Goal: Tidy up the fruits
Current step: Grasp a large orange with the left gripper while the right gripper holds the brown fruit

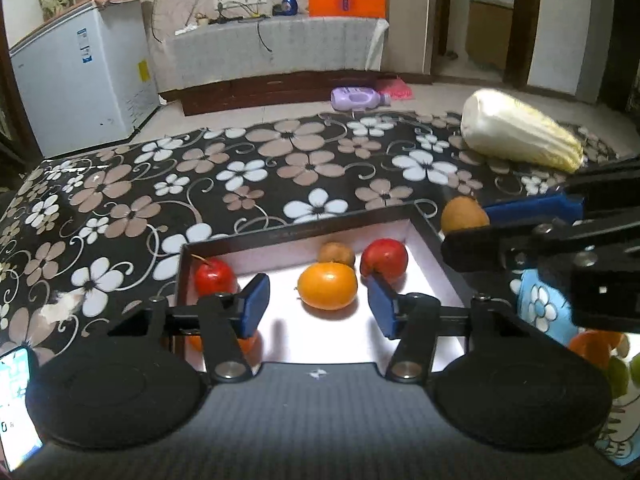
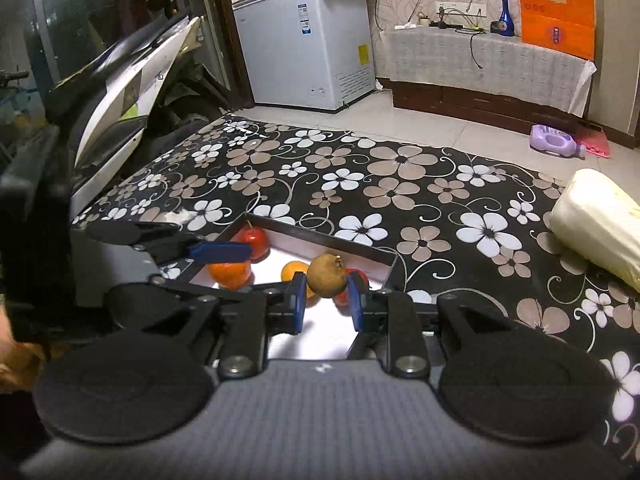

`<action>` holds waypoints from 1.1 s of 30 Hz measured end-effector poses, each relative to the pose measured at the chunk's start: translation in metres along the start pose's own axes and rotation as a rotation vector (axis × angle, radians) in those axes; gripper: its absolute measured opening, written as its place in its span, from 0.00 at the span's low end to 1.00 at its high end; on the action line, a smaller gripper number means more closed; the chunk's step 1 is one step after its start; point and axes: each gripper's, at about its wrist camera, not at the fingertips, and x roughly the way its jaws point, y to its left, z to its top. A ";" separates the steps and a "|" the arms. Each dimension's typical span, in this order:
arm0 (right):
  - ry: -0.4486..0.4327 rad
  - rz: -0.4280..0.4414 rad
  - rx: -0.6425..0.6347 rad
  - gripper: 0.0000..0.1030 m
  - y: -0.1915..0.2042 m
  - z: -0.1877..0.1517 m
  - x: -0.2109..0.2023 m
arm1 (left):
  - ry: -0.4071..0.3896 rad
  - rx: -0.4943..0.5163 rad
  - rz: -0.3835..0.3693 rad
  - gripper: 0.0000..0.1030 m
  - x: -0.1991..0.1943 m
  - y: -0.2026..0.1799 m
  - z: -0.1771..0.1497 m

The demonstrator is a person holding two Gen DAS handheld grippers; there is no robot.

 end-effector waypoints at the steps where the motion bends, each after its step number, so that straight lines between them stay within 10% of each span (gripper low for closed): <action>1: 0.000 0.002 0.001 0.24 0.000 0.000 -0.001 | 0.009 0.004 0.004 0.54 0.004 -0.001 0.000; 33: -0.002 -0.008 0.005 0.24 0.020 -0.014 -0.007 | 0.064 -0.034 0.060 0.43 -0.011 0.002 -0.017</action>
